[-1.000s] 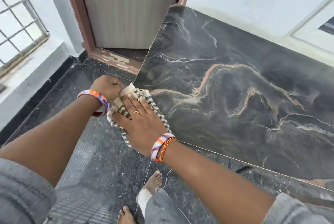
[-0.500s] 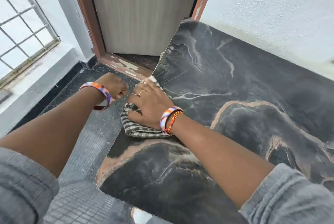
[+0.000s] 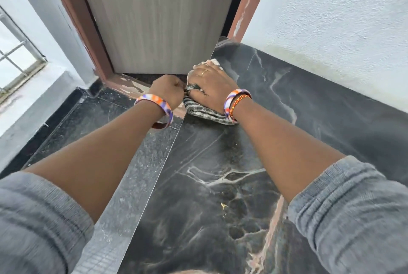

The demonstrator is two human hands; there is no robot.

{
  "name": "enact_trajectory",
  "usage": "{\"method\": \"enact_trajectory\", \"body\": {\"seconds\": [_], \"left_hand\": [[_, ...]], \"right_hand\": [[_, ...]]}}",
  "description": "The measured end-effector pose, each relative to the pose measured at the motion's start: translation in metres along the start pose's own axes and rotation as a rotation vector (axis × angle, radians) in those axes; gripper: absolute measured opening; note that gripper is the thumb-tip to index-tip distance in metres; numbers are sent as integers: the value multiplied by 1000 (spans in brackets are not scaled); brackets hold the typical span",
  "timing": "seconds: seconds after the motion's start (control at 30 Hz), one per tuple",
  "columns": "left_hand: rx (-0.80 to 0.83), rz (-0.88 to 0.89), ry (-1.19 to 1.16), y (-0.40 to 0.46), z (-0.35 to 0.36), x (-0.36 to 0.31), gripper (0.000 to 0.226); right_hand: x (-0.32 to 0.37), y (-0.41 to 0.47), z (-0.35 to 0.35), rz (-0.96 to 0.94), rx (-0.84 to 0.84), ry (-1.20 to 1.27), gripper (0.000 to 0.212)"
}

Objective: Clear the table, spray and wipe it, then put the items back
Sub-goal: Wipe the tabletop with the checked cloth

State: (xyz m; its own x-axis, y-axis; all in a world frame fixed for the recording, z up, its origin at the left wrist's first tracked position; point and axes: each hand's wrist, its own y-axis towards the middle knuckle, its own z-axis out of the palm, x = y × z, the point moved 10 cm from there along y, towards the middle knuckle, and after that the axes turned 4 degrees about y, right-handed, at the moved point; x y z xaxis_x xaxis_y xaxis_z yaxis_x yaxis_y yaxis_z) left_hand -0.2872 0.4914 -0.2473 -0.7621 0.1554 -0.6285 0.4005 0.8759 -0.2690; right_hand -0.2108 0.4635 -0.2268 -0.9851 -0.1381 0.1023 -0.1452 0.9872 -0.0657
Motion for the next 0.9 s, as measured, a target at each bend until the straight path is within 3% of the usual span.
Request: {"method": "enact_trajectory", "body": {"seconds": [0.23,0.33,0.47,0.63,0.9], "left_hand": [[-84,93,0,49,-7,-38,31],[-88,142,47,49,-6,-55,34],[-79,249,107,40,-6,-77,36],[-30,356,164,23,4,-96,38],[-2,465,253,-15,27,-107,31]], "right_hand": [[-69,41,-7,122,-44,88,68],[-95,40,-10,256,-104,141,48],[-120,22,-12,520,-126,150,52],[-168,-47,-5,877,-134,159,57],[-208,-232,3,1415,-168,136,62]]}}
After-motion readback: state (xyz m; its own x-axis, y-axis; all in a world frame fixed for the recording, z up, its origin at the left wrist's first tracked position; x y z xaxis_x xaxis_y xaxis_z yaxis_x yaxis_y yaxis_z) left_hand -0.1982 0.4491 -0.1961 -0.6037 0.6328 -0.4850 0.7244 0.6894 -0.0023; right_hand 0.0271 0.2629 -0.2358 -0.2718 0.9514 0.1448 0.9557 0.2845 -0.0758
